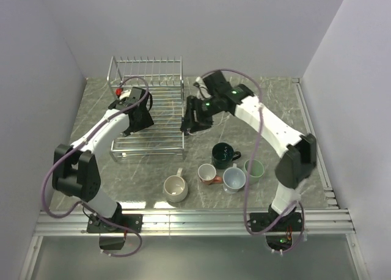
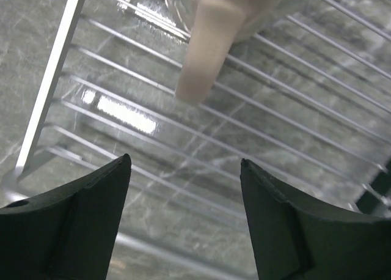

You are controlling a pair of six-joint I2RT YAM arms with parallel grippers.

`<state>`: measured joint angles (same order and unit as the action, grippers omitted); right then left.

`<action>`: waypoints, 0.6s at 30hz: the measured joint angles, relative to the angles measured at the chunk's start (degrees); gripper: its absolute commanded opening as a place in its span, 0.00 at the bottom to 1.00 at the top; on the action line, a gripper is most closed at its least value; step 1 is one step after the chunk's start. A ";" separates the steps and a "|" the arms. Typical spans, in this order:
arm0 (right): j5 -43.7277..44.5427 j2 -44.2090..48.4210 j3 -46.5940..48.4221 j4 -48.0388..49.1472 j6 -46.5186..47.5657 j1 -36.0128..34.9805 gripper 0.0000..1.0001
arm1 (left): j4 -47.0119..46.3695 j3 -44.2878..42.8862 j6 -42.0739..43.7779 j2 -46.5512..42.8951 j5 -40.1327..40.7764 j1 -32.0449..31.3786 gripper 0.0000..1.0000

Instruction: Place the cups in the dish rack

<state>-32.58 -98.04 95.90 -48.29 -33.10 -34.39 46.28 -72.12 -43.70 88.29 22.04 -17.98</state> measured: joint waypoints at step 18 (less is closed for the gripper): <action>-0.42 -32.04 25.03 -7.93 1.05 -5.25 0.54 | -10.10 -1.88 9.11 5.84 -5.16 9.40 0.82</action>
<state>-32.99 -130.08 120.92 -56.23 -32.05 -39.64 36.18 -74.00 -34.59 94.13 16.88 -8.58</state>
